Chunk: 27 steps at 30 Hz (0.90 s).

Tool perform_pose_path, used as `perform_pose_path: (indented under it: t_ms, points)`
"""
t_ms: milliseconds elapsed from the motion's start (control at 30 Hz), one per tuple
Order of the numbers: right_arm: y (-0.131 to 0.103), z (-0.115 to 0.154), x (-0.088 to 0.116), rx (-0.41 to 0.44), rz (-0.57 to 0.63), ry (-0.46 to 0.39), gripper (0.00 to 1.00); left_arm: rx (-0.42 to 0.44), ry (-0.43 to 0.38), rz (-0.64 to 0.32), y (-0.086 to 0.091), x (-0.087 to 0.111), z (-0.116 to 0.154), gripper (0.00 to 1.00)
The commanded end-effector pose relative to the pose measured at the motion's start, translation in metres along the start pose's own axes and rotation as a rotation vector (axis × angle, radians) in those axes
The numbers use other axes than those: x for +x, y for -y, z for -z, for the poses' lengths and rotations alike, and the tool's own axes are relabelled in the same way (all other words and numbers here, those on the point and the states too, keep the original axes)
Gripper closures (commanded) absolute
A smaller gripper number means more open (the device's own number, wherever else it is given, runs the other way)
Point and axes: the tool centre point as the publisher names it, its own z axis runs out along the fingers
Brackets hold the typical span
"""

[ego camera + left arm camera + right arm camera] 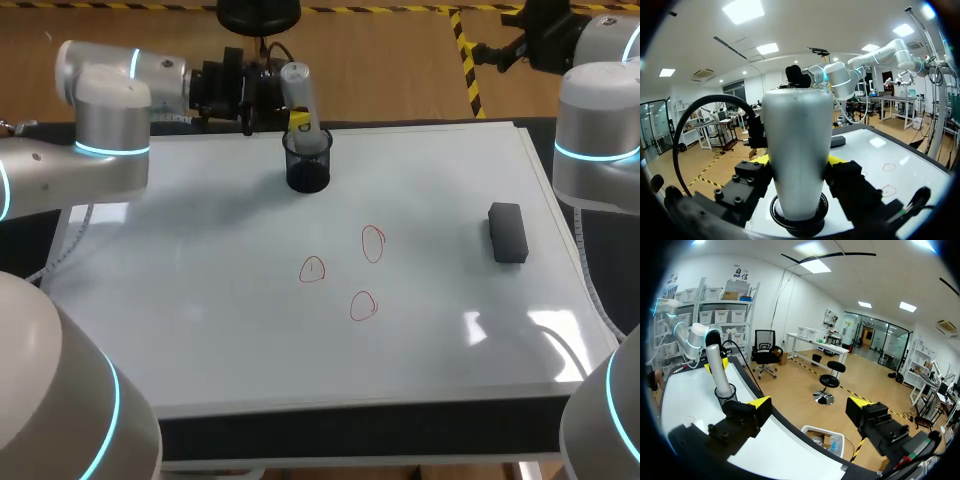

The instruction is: Pick up the inspection probe, press it on each red-marked spot on the whiteboard one by one, put down the probe, pick up the eraser, and wipe off all the red marks.

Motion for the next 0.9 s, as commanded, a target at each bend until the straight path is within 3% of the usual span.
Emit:
perform_pose_path:
  t_ms: [33, 900]
  points:
    - [0.000, 0.000, 0.000, 0.000, 0.000, 0.000, 0.00, -0.007, 0.009, -0.006, 0.008, 0.005, 0.004, 1.00]
    - [0.000, 0.000, 0.000, 0.000, 0.000, 0.000, 0.00, -0.027, -0.028, -0.056, 0.040, 0.007, 0.004, 1.00]
